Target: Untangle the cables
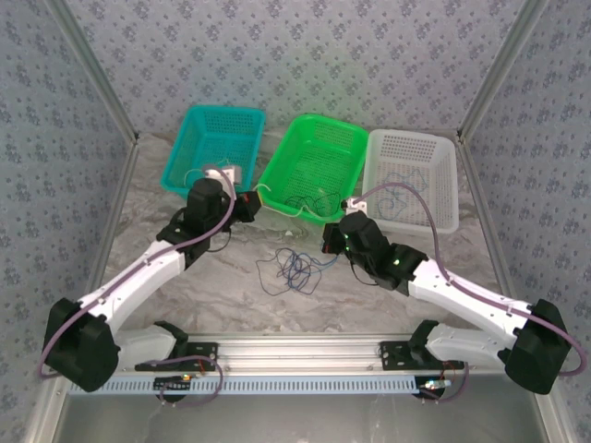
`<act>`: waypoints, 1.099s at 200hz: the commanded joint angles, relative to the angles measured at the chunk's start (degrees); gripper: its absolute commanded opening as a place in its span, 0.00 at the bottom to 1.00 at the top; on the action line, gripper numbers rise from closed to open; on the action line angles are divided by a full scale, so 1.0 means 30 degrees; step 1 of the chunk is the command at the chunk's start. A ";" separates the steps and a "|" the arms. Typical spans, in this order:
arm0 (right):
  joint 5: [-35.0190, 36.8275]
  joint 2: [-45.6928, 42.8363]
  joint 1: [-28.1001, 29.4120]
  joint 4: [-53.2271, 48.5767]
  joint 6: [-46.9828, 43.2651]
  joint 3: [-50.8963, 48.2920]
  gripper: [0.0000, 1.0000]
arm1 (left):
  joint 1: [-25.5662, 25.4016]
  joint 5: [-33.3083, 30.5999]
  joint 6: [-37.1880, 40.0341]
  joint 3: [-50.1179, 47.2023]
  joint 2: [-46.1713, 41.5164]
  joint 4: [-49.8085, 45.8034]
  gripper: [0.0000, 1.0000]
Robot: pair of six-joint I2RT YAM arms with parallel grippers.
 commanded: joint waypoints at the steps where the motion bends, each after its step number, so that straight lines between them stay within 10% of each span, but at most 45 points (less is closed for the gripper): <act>1: 0.0754 0.0318 -0.0533 -0.2221 0.1282 -0.0181 0.12 | -0.0028 -0.1603 0.0130 0.0059 -0.1559 0.0827 0.00; 108: -0.0920 0.1473 -0.0422 -0.2954 -0.3441 0.2607 0.80 | -0.0047 0.1035 0.2328 0.2823 -0.2355 -0.1031 0.00; 220: 0.0053 0.4845 0.0382 -0.2929 -0.5000 0.4828 0.84 | 0.2278 0.0112 0.5820 0.7418 -0.0947 -0.3061 0.00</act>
